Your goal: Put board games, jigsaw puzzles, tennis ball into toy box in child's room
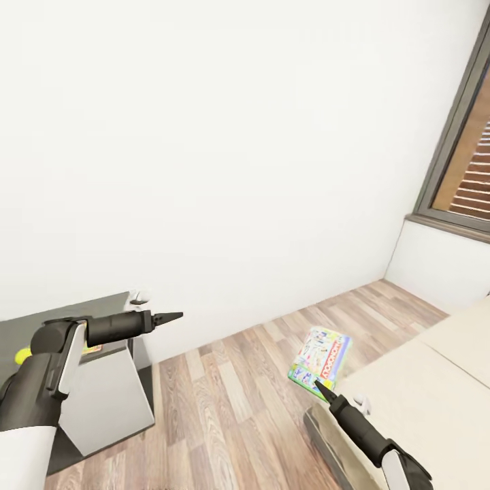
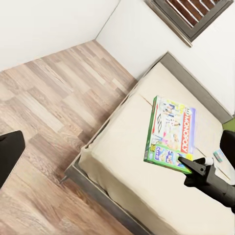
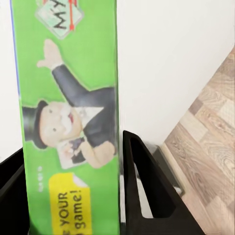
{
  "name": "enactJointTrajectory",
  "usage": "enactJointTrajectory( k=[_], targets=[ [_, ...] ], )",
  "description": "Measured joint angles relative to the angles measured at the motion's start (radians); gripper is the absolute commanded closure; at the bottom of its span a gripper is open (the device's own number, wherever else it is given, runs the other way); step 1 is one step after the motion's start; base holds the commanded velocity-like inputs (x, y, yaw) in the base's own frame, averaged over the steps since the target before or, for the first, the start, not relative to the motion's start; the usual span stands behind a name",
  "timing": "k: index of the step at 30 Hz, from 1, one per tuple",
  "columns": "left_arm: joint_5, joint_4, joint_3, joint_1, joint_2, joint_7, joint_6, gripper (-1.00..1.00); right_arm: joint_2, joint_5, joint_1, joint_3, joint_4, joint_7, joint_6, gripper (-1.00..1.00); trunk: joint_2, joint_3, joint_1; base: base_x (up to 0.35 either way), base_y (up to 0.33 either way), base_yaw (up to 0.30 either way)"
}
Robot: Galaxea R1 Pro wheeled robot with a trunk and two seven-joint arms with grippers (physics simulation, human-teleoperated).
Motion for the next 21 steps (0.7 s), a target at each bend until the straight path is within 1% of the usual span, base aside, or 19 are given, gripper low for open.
enactJointTrajectory(
  k=[9,16,18,21],
  targets=[
    [0.0,0.0,-0.001,0.0,0.0,0.0,0.0,-1.0,0.005,0.0,0.0,0.0,-0.001,-0.001,0.0,1.0,0.0,0.0,0.0,0.0,-0.004,0.292],
    [0.0,0.0,-0.001,0.0,0.0,0.001,0.0,-1.0,0.005,-0.001,0.0,0.0,-0.001,-0.001,0.0,1.0,0.0,0.0,0.0,0.0,-0.114,0.289],
    [0.0,0.0,-0.001,0.0,0.0,0.001,0.0,-1.0,0.005,-0.002,0.0,-0.001,-0.001,-0.001,-0.002,1.0,0.0,0.0,0.0,0.0,-0.152,0.183],
    [0.0,0.0,-0.001,0.0,0.0,0.003,0.0,-1.0,0.005,-0.004,0.0,-0.002,-0.001,0.0,-0.013,1.0,0.0,-0.001,0.0,0.0,-0.158,0.063]
  ],
)
